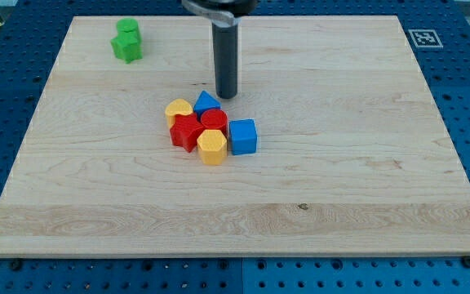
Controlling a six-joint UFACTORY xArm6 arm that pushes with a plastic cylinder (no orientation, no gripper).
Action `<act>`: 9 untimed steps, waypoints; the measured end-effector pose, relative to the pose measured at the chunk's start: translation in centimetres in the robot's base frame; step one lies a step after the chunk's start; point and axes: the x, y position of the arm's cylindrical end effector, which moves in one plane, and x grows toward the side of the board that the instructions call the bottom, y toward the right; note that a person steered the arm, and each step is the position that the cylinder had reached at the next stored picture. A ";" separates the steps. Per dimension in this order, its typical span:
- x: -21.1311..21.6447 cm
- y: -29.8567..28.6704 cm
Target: Push the blue triangle along with the yellow heart closer to the green star
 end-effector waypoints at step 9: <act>4.9 -8.1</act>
